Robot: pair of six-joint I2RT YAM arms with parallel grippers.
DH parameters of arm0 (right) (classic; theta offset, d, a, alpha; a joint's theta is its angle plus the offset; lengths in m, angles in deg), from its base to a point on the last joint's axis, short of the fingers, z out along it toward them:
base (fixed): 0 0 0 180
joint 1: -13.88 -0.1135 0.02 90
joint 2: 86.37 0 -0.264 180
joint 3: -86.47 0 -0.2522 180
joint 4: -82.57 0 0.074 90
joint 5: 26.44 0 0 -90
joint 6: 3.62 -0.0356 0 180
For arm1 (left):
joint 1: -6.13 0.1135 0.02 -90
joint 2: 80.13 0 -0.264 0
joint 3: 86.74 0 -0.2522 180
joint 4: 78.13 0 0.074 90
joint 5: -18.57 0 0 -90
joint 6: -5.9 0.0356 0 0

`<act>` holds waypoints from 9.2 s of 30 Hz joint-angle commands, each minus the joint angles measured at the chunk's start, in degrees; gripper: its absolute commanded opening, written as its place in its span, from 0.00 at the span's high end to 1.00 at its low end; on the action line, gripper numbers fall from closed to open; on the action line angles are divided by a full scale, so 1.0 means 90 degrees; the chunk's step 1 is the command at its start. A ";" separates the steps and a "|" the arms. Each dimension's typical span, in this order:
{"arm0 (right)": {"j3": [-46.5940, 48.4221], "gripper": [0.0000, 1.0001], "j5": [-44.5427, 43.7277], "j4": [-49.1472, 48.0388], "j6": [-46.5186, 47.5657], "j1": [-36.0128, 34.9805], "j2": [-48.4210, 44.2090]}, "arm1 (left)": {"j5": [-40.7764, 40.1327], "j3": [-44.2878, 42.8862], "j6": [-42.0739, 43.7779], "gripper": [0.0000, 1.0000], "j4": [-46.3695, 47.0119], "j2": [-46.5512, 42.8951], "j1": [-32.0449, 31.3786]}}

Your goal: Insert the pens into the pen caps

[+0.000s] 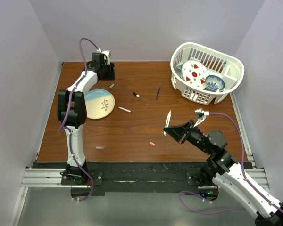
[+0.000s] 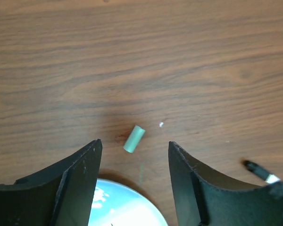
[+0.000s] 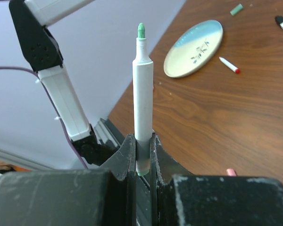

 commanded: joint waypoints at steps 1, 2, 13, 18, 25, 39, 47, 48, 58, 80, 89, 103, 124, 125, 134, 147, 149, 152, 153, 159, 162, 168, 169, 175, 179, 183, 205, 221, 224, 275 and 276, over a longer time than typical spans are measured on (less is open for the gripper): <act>0.0714 1.00 0.0116 0.0345 0.0574 -0.0016 0.0340 | 0.0182 -0.0706 0.0764 0.38 0.0267 0.0283 -0.0038; 0.0811 1.00 0.0117 0.0375 0.0623 -0.0025 0.0389 | 0.0143 -0.0775 0.0823 0.40 0.0238 0.0381 -0.0038; 0.0753 1.00 -0.0156 0.0443 0.0643 -0.0025 0.0322 | 0.0162 -0.1118 0.1292 0.50 0.0228 0.1339 -0.0038; 0.0792 1.00 -0.0216 0.0531 0.0702 -0.0025 0.0331 | 0.0104 -0.1001 0.1409 0.52 0.0276 0.1486 -0.0038; 0.0734 1.00 -0.0098 0.0365 0.0653 -0.0025 0.0527 | 0.0084 -0.0649 0.1604 0.63 0.0316 0.1350 -0.0038; 0.0744 1.00 -0.0137 0.0453 0.0653 -0.0016 0.0468 | 0.0396 -0.0200 0.2239 0.54 0.0013 0.0929 -0.0038; 0.0734 1.00 -0.0196 0.0521 0.0692 -0.0025 0.0429 | 0.0318 0.0044 0.2454 0.56 -0.0026 0.0832 -0.0047; 0.0744 1.00 -0.0196 0.0521 0.0692 -0.0025 0.0429 | 0.0328 0.0073 0.2483 0.57 -0.0045 0.0803 -0.0038; 0.0773 1.00 -0.0264 0.0638 0.0692 -0.0016 0.0429 | 0.0669 0.0240 0.2737 0.74 -0.0114 0.0588 -0.0038; 0.2296 1.00 -0.0586 0.3333 0.1531 -0.0016 -0.0088 | 0.0319 0.4229 0.5471 1.00 0.0285 -0.3706 -0.3366; 0.2453 1.00 -0.0479 0.3373 0.1113 -0.0025 -0.0586 | 0.0553 0.6020 0.5646 1.00 0.0023 -0.4987 -0.4148; 0.2511 1.00 -0.0909 0.3842 0.0692 -0.0025 -0.1182 | -0.0346 0.6959 0.6906 1.00 0.0023 -0.4833 -0.4686; 0.2824 1.00 -0.1290 0.4281 0.0887 -0.0016 -0.0977 | -0.0834 0.5904 0.5943 0.00 -0.0193 -0.5561 -0.4686; 0.2785 1.00 -0.1280 0.4204 0.0848 -0.0025 -0.0987 | -0.0931 0.5875 0.5728 0.00 -0.0124 -0.5739 -0.4686; 0.2560 1.00 -0.1407 0.4105 0.0760 -0.0025 -0.0909 | -0.3392 0.3161 0.1119 0.00 -0.2241 -0.5907 -0.4676; 0.2590 1.00 -0.1475 0.4154 0.0799 -0.0025 -0.0831 | -0.1848 0.4819 -0.3718 0.31 -0.1225 -0.6629 -0.4657; 0.2531 1.00 -0.1475 0.4154 0.0770 -0.0016 -0.0860 | -0.2393 0.5082 -0.4719 0.34 -0.1644 -0.6707 -0.4666; 0.2433 1.00 -0.1573 0.4115 0.0711 -0.0016 -0.0909 | -0.2641 0.5608 -0.6663 0.39 -0.1959 -0.6873 -0.4667; 0.2414 1.00 -0.1563 0.4105 0.0711 -0.0025 -0.0919 | -0.2651 0.5737 -0.7131 0.39 -0.1940 -0.6893 -0.4667; 0.2384 1.00 -0.1534 0.3998 0.0702 -0.0025 -0.0899 | -0.3051 0.5787 -0.8278 0.42 -0.2369 -0.6152 -0.4666; 0.2375 1.00 -0.1514 0.3969 0.0702 -0.0025 -0.0909 | -0.2954 0.5329 -0.8444 0.43 -0.2789 -0.5381 -0.4482; 0.2326 1.00 -0.1514 0.3998 0.0692 -0.0025 -0.0997 | -0.2154 0.4654 -0.8054 0.43 -0.2820 -0.4043 -0.4081; 0.2326 1.00 -0.1514 0.4008 0.0711 -0.0016 -0.1036 | -0.1911 0.4654 -0.8015 0.45 -0.2732 -0.3925 -0.4032; 0.2462 1.00 -0.1651 0.4212 0.0848 -0.0025 -0.1133 | -0.1508 0.4703 -0.7849 0.61 -0.2282 -0.3202 -0.3739; 0.2521 1.00 -0.1788 0.4330 0.0965 -0.0016 -0.1182 | -0.1488 0.4693 -0.7800 0.63 -0.2292 -0.2909 -0.3700; 0.2482 1.00 -0.1856 0.4330 0.1004 -0.0025 -0.1221 | -0.1625 0.4741 -0.7810 0.63 -0.2321 -0.2791 -0.3670; 0.1633 1.00 -0.0686 0.3257 0.0761 -0.0025 -0.0607 | -0.1938 0.5073 -0.6180 1.00 -0.1317 -0.3259 -0.3504; 0.0665 1.00 0.1640 -0.1646 0.0291 -0.0201 0.3084 | 0.1039 0.7026 -0.4839 1.00 0.4112 -0.6619 -0.3524; 0.0792 1.00 0.1397 -0.1910 0.0408 -0.0522 0.3465 | 0.1596 0.7271 -0.5201 1.00 0.4894 -0.6717 -0.3524; 0.1631 1.00 0.0126 -0.1120 0.0770 -0.1090 0.3007 | 0.2329 0.7750 -0.4772 0.84 0.5071 -0.7518 -0.3641; 0.1710 1.00 0.0165 -0.1071 0.0809 -0.1099 0.2997 | 0.2388 0.7759 -0.4772 0.79 0.5130 -0.7518 -0.3651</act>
